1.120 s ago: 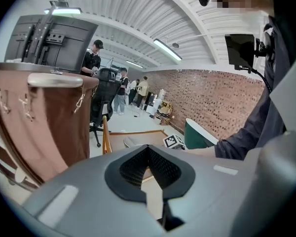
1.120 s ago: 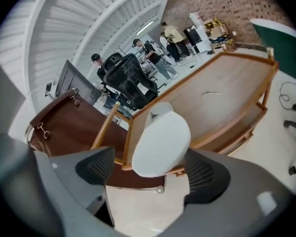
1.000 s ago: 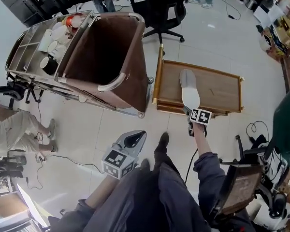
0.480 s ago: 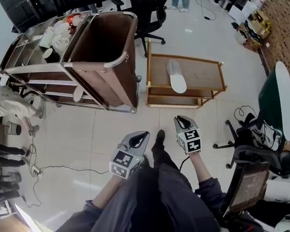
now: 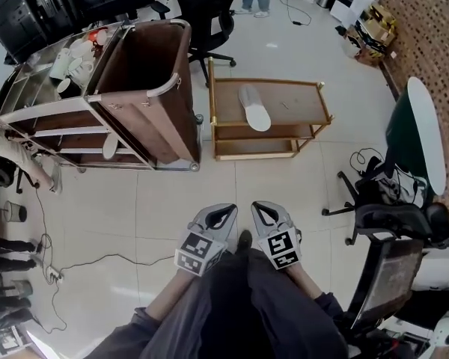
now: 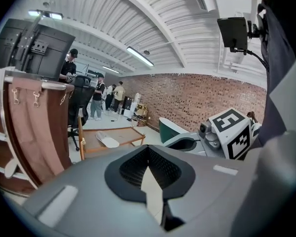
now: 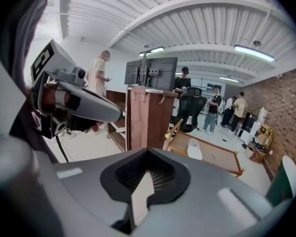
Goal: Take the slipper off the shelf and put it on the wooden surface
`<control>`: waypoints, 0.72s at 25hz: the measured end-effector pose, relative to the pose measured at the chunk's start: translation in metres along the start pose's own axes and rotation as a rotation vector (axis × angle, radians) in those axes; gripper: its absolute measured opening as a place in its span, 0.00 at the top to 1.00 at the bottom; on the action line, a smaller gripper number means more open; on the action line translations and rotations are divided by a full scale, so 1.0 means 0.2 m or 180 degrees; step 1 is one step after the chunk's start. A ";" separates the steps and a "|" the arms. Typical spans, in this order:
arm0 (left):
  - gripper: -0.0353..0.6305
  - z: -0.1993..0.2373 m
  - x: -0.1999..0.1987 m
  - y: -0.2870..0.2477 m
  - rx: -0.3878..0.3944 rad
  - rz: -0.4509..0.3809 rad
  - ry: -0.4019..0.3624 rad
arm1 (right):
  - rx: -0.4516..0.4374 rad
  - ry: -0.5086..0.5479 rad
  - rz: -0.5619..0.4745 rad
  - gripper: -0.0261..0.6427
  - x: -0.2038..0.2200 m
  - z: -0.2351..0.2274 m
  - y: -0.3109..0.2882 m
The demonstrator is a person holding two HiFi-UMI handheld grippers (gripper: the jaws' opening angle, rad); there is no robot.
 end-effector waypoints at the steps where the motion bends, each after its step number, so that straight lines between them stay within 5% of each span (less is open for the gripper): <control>1: 0.92 0.00 0.01 0.00 0.0010 0.0001 -0.0043 | 0.0039 0.0006 -0.0022 0.96 -0.01 -0.02 0.01; 18: 0.92 -0.06 0.05 0.02 -0.0022 0.0067 0.0001 | 0.0277 0.0036 0.0095 0.96 0.00 -0.10 0.08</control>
Point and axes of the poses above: the fingertips, and each gripper's own axes: y backward along the fingers, z to its left, x out of its underside, the point moved 7 cm from there along y, backward along the fingers, and after that the axes turned 14 degrees about y, right-handed, at the moved point
